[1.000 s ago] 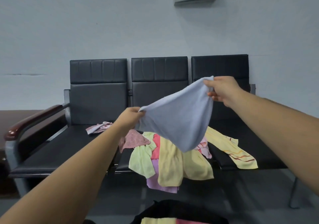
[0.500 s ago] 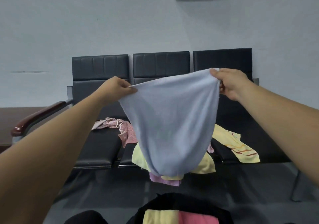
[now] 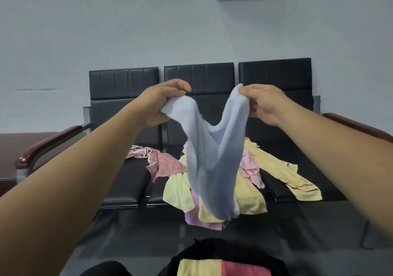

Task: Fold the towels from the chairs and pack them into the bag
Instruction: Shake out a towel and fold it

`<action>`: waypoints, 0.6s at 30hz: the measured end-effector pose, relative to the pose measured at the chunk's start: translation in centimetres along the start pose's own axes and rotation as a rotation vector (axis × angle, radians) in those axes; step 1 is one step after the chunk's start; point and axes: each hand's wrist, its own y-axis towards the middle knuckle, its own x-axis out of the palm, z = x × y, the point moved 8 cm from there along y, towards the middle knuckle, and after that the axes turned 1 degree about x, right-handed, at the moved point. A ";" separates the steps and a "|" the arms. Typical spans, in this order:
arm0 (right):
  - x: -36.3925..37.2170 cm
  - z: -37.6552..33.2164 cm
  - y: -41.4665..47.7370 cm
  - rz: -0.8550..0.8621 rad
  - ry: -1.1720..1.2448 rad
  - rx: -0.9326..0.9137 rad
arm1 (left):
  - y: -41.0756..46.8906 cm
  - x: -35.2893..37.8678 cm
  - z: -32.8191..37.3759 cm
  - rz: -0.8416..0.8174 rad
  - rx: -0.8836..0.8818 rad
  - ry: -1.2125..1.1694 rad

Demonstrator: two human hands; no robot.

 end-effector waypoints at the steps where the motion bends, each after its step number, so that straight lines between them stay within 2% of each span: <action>1: 0.4 -0.4 -0.2 0.002 -0.054 -0.032 | 0.1 0.7 0.0 -0.044 -0.010 0.004; 5: 1.3 -2.0 -1.2 0.070 -0.302 -0.188 | 0.1 2.9 -0.9 -0.193 -0.080 0.056; 10: 2.3 -1.8 -1.9 0.056 -0.361 -0.231 | 0.5 3.7 -2.0 -0.123 -0.055 0.343; 12: 3.0 -1.8 -2.5 0.009 -0.402 -0.242 | 0.6 4.0 -1.7 -0.066 -0.035 0.459; 15: 4.5 -1.3 -3.1 -0.140 -0.285 -0.200 | 0.6 4.4 -1.3 -0.009 -0.010 0.568; 18: 5.5 -0.9 -3.3 -0.225 -0.437 -0.246 | 1.0 4.8 -1.4 -0.005 -0.001 0.600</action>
